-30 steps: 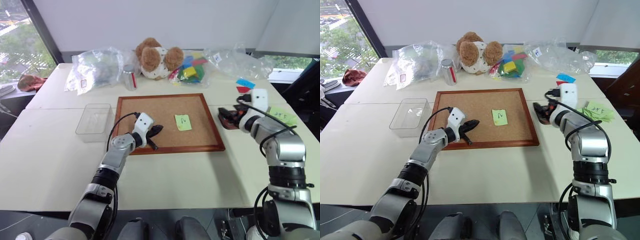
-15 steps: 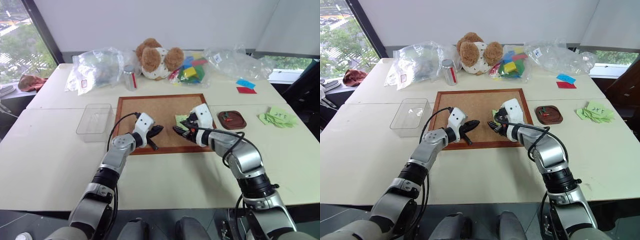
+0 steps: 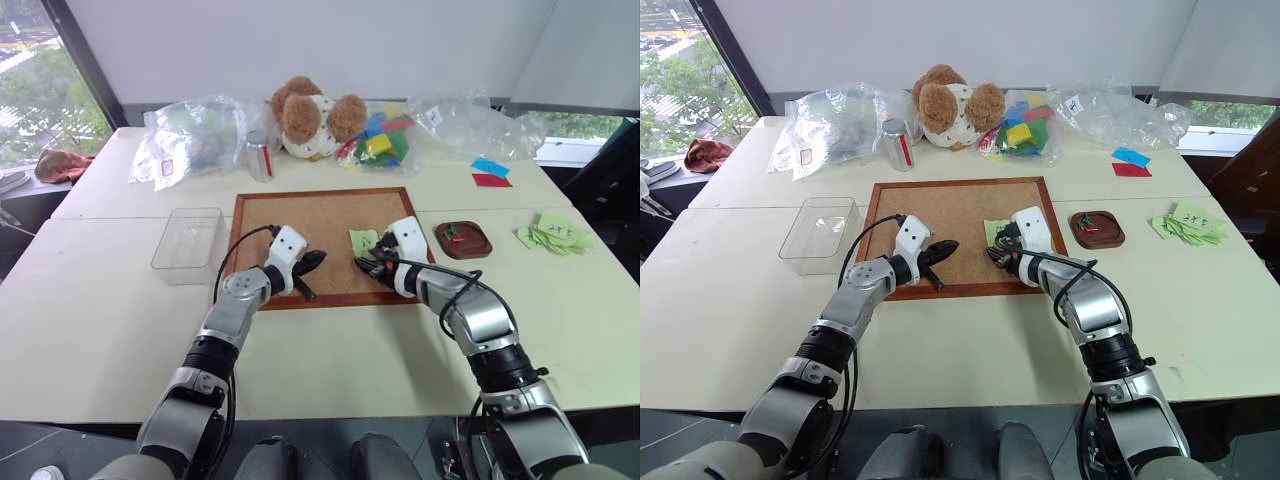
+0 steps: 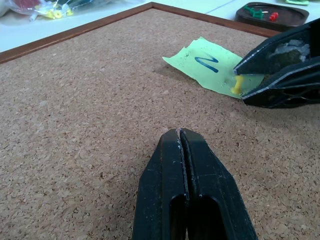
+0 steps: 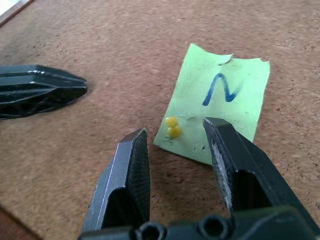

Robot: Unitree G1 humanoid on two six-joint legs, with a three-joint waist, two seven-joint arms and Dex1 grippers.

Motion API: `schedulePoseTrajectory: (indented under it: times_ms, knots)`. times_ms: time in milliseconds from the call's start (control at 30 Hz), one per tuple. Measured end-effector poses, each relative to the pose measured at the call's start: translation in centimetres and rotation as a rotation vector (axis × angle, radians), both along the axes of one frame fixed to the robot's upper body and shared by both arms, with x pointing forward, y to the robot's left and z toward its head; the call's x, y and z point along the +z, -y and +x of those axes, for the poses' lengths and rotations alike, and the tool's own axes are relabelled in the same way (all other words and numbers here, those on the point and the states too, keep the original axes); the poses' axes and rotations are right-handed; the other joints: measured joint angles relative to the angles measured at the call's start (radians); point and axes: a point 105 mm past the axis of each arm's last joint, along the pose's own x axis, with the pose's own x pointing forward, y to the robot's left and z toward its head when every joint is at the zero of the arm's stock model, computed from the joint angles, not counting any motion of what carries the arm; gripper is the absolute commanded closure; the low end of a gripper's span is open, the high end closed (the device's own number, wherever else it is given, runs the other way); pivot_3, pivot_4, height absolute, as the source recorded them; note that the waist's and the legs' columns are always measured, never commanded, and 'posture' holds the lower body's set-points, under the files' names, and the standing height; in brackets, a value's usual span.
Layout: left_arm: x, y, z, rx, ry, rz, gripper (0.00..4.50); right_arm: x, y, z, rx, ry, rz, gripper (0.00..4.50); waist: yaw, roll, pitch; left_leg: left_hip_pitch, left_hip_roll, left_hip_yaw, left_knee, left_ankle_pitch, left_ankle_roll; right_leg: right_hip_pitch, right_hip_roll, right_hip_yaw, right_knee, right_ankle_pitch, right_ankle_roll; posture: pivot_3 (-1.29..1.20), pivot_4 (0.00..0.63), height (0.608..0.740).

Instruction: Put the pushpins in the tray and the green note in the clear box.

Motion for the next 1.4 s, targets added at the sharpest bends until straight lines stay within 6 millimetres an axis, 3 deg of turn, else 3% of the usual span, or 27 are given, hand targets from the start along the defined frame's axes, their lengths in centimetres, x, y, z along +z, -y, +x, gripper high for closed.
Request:
schedulePoseTrajectory:
  times_ms: [67, 167, 233, 267, 633, 867, 1133, 1233, 1400]
  knots:
    - [0.0, 0.0, 0.0, 0.001, 0.000, 0.000, 4.50, -0.1, -0.2, 0.1, 0.001, -0.005, 0.007, 2.59, 0.000, 0.000, 0.000, 0.000, 0.000, 0.000, 0.000, 0.000, 0.000, 0.000, 0.000, 0.000, 0.000, 0.000, 0.000, 0.00, 0.150, 0.740]
    - [0.0, 0.0, 0.0, 0.000, 0.000, -0.001, 4.50, -0.1, -0.3, 0.3, -0.001, -0.008, 0.016, 3.43, 0.000, 0.000, 0.000, 0.000, 0.000, 0.000, 0.000, 0.000, 0.000, 0.000, 0.000, 0.000, 0.000, 0.000, 0.000, 0.00, 0.150, 0.740]
    - [0.0, 0.1, 0.0, 0.000, 0.000, -0.002, 4.50, -0.1, -0.2, 0.4, -0.003, -0.007, 0.021, 4.28, 0.000, 0.000, 0.000, 0.000, 0.000, 0.000, 0.000, 0.000, 0.000, 0.000, 0.000, 0.000, 0.000, 0.000, 0.000, 0.00, 0.150, 0.740]
    - [0.0, 0.1, 0.0, 0.001, 0.000, -0.002, 4.50, -0.1, -0.2, 0.4, 0.000, -0.006, 0.024, 4.45, 0.000, 0.000, 0.000, 0.000, 0.000, 0.000, 0.000, 0.000, 0.000, 0.000, 0.000, 0.000, 0.000, 0.000, 0.000, 0.00, 0.150, 0.740]
    - [0.1, 0.2, -0.1, -0.002, 0.000, -0.004, 4.50, 0.4, 0.0, 0.2, 0.001, -0.014, 0.020, 4.45, 0.002, 0.000, 0.000, -0.002, 0.000, 0.000, -0.001, 0.000, -0.001, -0.002, 0.000, 0.000, 0.000, 0.000, 0.000, 0.00, 0.150, 0.740]
    - [0.1, 0.2, -0.1, -0.003, -0.001, -0.004, 4.50, 6.3, 0.4, -0.2, 0.012, 0.151, 0.023, 4.45, 0.002, 0.000, 0.000, -0.004, 0.000, 0.000, 0.000, 0.000, -0.001, -0.004, 0.000, 0.000, 0.000, 0.000, 0.000, 0.00, 0.150, 0.740]
    - [0.6, 0.4, 0.3, -0.002, -0.065, -0.070, 4.50, 7.5, 0.0, -2.7, 0.091, 0.172, -0.035, 4.45, 0.005, 0.000, 0.000, -0.005, 0.000, 0.000, 0.001, -0.001, 0.002, -0.003, 0.000, 0.000, 0.000, 0.000, 0.000, 0.00, 0.150, 0.740]
    - [1.1, 0.6, 0.4, -0.009, -0.155, -0.154, 3.64, 7.4, -0.2, -3.5, 0.122, 0.175, -0.066, 4.50, 0.006, 0.000, 0.000, -0.007, 0.000, -0.001, 0.001, -0.001, 0.002, -0.005, 0.000, -0.001, 0.000, 0.000, 0.000, 0.00, 0.150, 0.740]
    - [4.0, 2.4, 0.1, -0.088, -0.348, -0.372, 1.13, 7.5, -0.4, -4.6, 0.182, 0.194, -0.153, 4.50, 0.003, -0.003, 0.002, -0.017, 0.000, -0.002, 0.003, 0.002, -0.003, -0.014, 0.000, -0.002, 0.000, 0.000, 0.001, 0.00, 0.150, 0.740]
